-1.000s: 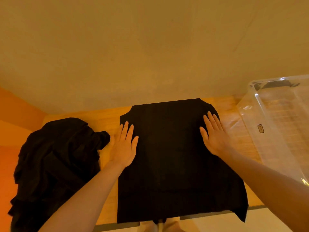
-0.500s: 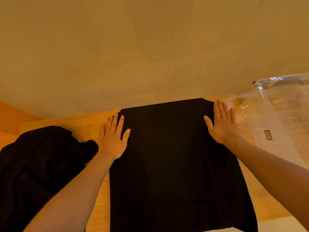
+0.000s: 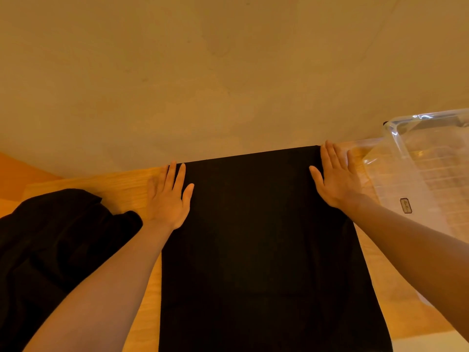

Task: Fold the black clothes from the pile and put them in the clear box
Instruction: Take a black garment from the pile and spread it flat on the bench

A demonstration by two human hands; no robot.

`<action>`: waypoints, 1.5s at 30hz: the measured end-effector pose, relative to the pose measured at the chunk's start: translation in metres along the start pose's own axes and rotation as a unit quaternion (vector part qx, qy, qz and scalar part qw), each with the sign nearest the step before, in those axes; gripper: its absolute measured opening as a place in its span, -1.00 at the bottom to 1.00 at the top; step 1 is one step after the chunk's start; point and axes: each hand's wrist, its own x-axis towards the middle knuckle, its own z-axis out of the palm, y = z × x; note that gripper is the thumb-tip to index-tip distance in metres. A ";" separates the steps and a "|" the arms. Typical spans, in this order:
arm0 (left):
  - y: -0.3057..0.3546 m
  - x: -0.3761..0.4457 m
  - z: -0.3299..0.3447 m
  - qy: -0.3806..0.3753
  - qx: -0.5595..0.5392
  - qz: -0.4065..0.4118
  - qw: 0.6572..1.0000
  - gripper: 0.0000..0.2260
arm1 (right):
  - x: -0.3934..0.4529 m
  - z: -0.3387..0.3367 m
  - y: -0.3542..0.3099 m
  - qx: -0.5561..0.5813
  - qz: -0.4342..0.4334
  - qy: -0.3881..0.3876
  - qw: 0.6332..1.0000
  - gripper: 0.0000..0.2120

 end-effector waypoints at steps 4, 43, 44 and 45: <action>0.024 -0.030 0.001 0.060 -0.010 0.064 0.996 -0.45 | -0.035 0.001 -0.021 0.013 -0.098 0.056 0.993 -0.38; -0.005 -0.290 0.068 -0.029 -0.036 0.179 0.983 -0.49 | -0.292 0.046 0.021 0.038 -0.177 -0.008 0.983 -0.46; -0.010 -0.295 0.069 -0.028 -0.035 0.190 0.981 -0.47 | -0.298 0.046 0.027 0.033 -0.184 -0.011 0.982 -0.45; -0.014 -0.298 0.069 -0.029 -0.029 0.198 0.979 -0.46 | -0.303 0.046 0.032 0.025 -0.191 -0.015 0.981 -0.42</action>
